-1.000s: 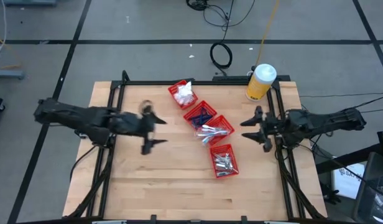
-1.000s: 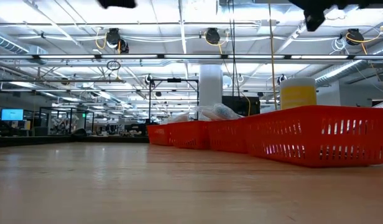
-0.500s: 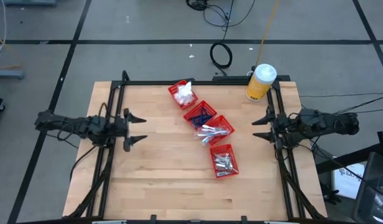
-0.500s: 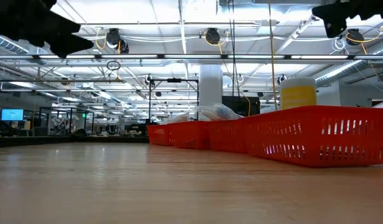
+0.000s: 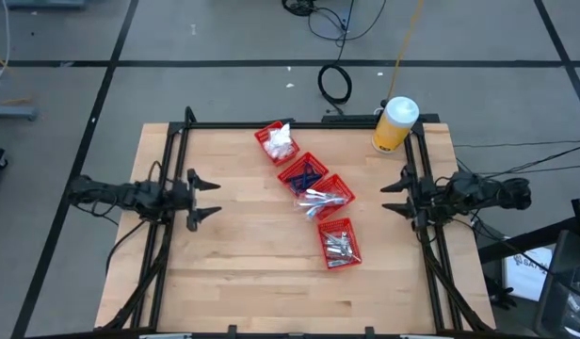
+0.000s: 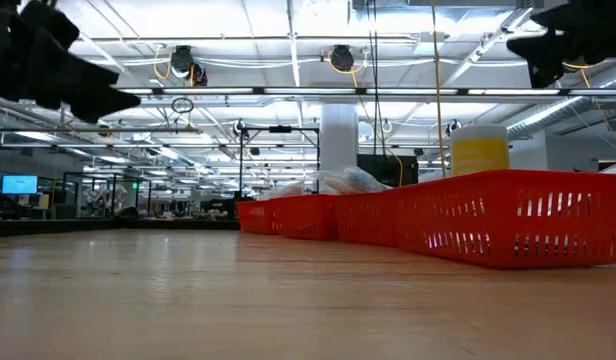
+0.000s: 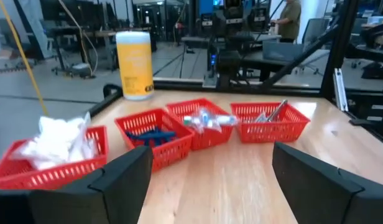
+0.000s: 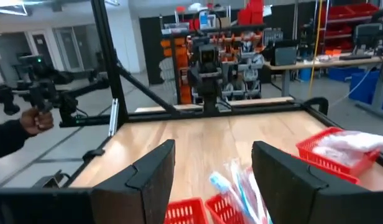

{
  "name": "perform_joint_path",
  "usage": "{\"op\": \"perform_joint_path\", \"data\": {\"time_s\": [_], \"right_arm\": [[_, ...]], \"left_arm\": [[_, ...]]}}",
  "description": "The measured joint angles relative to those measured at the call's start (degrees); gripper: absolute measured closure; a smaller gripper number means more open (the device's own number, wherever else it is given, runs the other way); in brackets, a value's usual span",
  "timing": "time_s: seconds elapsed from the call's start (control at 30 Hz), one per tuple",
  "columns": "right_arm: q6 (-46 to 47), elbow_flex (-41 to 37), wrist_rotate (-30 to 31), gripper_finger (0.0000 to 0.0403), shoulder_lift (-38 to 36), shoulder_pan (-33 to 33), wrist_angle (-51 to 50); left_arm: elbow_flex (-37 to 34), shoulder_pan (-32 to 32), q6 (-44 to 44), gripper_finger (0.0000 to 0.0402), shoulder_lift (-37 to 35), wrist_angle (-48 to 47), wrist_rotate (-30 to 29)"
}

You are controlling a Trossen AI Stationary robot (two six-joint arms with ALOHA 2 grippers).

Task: Pick & Place Travel size toiletries
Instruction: Return to Home Position

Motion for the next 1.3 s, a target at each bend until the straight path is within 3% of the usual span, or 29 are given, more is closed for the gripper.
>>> {"op": "perform_joint_path", "data": {"time_s": [0.13,0.33,0.57,0.87,1.3], "right_arm": [[-0.81,-2.96,-0.41,0.0202,-0.41,0.0,1.78],[-3.02,-11.62,-4.53,0.0202,-0.39,0.0,14.93],[-2.65,-19.62,-5.15,0.0202,-0.52,0.0,25.84],[-1.6,-19.63,-4.47,0.0202,0.13,0.0,18.91],[-1.64,-19.76,-4.45,0.0202,0.09,0.0,18.86]], "left_arm": [[-2.17,0.0,-1.34,0.0072,0.07,2.31,0.31],[-2.79,0.04,2.05,0.0077,0.0,4.8,1.27],[-2.85,0.04,1.28,0.0083,0.02,6.6,1.39],[-2.85,0.04,1.11,0.0072,0.05,6.12,1.36],[-2.85,0.04,0.78,0.0087,0.05,6.1,1.33]]}}
